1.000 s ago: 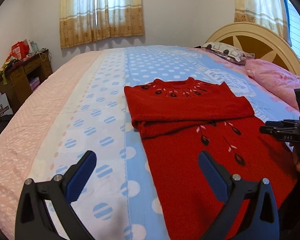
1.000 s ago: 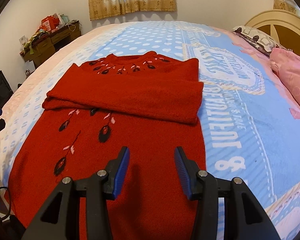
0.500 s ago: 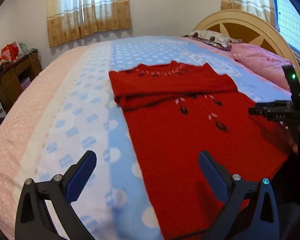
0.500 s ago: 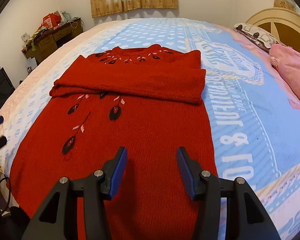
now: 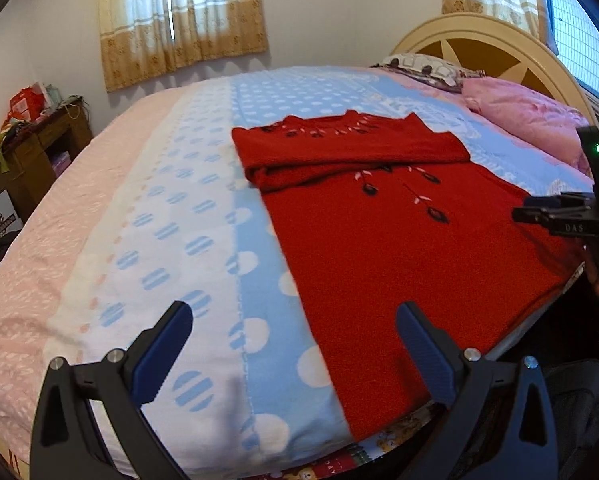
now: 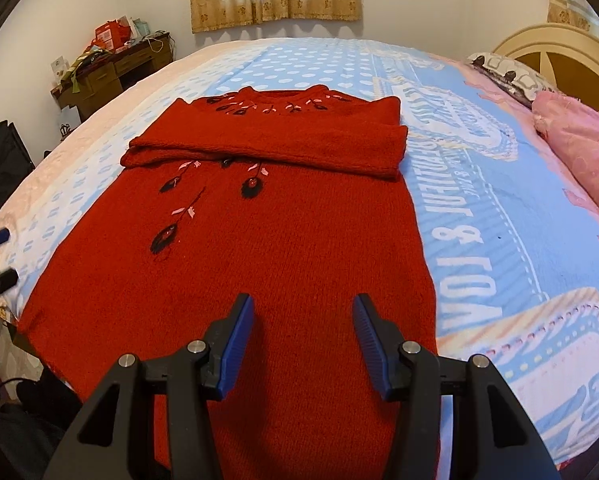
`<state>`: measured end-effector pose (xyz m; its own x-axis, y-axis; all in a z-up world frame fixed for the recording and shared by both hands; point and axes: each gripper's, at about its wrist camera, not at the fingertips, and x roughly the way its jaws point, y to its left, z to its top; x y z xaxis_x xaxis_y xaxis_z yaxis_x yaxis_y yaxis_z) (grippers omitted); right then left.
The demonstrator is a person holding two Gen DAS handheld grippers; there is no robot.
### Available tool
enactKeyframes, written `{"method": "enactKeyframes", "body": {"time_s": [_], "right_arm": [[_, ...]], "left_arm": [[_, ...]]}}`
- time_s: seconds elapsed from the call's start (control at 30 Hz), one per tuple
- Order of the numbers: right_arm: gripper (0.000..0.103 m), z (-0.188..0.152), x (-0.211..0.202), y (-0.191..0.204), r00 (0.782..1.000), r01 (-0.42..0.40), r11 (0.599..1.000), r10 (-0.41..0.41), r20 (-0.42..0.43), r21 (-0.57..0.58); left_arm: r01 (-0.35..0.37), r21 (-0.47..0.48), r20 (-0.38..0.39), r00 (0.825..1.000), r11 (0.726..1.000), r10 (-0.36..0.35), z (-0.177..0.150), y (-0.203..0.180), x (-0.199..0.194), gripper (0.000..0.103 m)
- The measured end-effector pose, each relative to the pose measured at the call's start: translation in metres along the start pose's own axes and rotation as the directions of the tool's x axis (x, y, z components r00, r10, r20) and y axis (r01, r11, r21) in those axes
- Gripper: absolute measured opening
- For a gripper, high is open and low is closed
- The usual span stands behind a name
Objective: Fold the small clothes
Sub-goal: 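Move both open tools back along the sweater to its hem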
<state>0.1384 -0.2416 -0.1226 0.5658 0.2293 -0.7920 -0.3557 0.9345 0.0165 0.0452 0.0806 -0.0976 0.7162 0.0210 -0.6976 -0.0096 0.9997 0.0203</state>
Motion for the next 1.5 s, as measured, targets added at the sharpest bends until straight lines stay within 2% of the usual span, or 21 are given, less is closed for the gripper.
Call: {"method": "enactKeyframes", "body": {"time_s": [0.2,0.63,1.3,1.5], "right_arm": [[0.053,-0.01,-0.004,-0.001,1.0,0.0,1.0,0.0,-0.002,0.009],[0.053,-0.038,-0.025,-0.004,1.0,0.016,1.0,-0.016,0.003,0.021],[0.054,-0.061,-0.045,-0.014,0.999,0.052,0.998,-0.052,0.012,0.02],[0.054,-0.069,-0.053,-0.023,0.999,0.047,0.998,-0.048,0.015,0.037]], "left_arm": [[0.045,-0.053,-0.072,0.996,0.998,-0.049,-0.01,-0.006,0.023,0.103],[0.117,-0.06,-0.151,0.981,0.991,-0.125,-0.024,-0.026,0.031,0.103],[0.123,-0.101,-0.153,0.979,0.987,-0.138,-0.032,-0.023,0.033,0.103],[0.149,-0.099,-0.143,0.976,0.984,-0.163,-0.034,-0.023,0.026,0.103]]}}
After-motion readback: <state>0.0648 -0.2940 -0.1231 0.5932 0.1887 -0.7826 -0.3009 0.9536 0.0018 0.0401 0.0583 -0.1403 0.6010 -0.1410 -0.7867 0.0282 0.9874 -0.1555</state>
